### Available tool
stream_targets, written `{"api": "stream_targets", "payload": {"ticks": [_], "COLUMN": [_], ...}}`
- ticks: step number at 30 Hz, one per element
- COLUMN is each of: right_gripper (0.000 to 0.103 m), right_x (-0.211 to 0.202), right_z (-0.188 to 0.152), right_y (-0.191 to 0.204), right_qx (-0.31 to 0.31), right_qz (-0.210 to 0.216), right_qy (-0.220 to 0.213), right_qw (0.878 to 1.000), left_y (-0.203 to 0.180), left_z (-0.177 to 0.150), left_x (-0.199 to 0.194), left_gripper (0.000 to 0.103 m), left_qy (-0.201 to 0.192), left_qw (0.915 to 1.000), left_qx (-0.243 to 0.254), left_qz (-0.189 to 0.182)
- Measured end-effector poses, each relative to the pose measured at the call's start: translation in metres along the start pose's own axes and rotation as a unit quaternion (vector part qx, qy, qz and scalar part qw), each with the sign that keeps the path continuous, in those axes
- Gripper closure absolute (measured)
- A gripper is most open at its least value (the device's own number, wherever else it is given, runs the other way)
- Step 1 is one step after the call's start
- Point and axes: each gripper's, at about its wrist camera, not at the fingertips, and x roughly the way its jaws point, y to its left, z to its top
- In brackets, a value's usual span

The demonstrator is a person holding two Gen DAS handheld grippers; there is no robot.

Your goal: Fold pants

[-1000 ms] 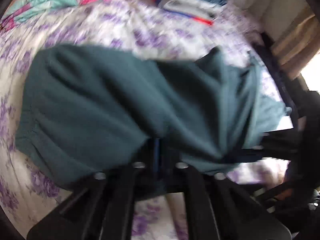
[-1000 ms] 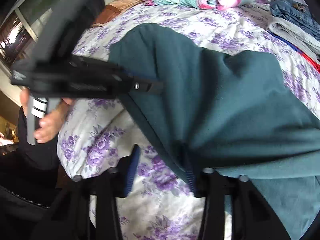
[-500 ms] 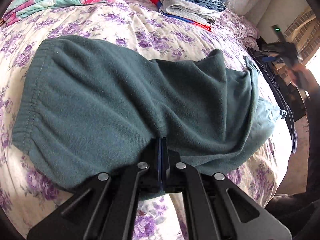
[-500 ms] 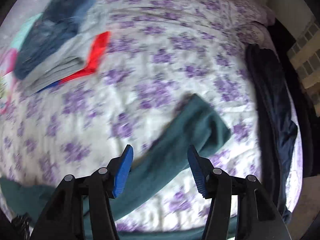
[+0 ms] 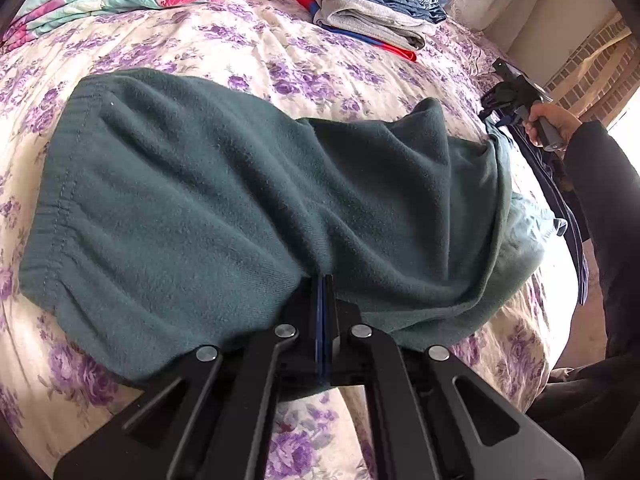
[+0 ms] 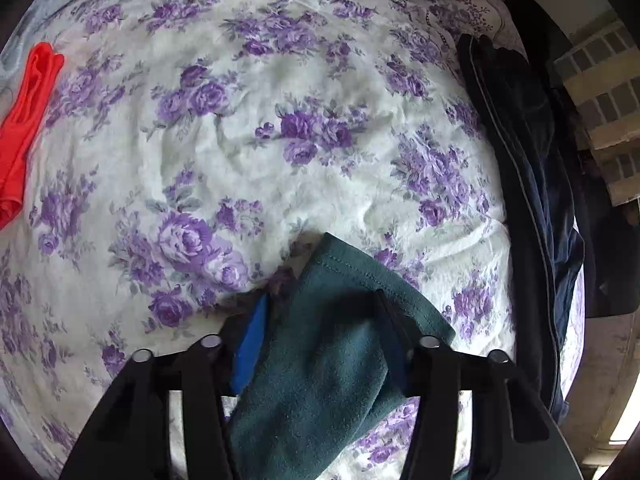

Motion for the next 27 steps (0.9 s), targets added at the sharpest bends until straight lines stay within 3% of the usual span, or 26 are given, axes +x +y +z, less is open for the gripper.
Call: {"api": "stream_targets", "payload": {"ticks": [3, 8, 14, 18, 21, 25, 27], "right_gripper": [0.098, 0.098, 0.098, 0.098, 0.098, 0.098, 0.098], "right_x": [-0.017, -0.062, -0.103, -0.111, -0.084, -0.007, 0.025], "right_z": [-0.011, -0.041, -0.095, -0.152, -0.203, -0.260, -0.275], "right_y": [-0.017, -0.074, -0.144, -0.191, -0.223, -0.247, -0.253], "right_qx": [0.002, 0.035, 0.059, 0.070, 0.090, 0.138, 0.161], "right_qz": [0.013, 0.089, 0.176, 0.212, 0.229, 0.268, 0.306], "right_qy": [-0.024, -0.079, -0.136, -0.166, -0.161, -0.102, -0.081], "right_qw": [1.000, 0.992, 0.973, 0.960, 0.956, 0.948, 0.935], "left_y": [-0.001, -0.001, 0.000, -0.003, -0.004, 0.012, 0.020], "left_z": [0.000, -0.001, -0.001, 0.002, 0.002, 0.002, 0.002], "left_x": [0.000, 0.000, 0.000, -0.004, -0.008, -0.013, -0.017], "left_gripper": [0.102, 0.102, 0.102, 0.102, 0.102, 0.102, 0.102], "left_qy": [-0.001, -0.001, 0.002, 0.017, 0.031, 0.051, 0.055], "left_qw": [1.0000, 1.0000, 0.9999, 0.9998, 0.9992, 0.9980, 0.9973], "left_qx": [0.001, -0.001, -0.008, 0.009, 0.026, 0.011, 0.000], "left_qz": [0.001, 0.000, -0.008, -0.003, -0.001, -0.036, -0.049]}}
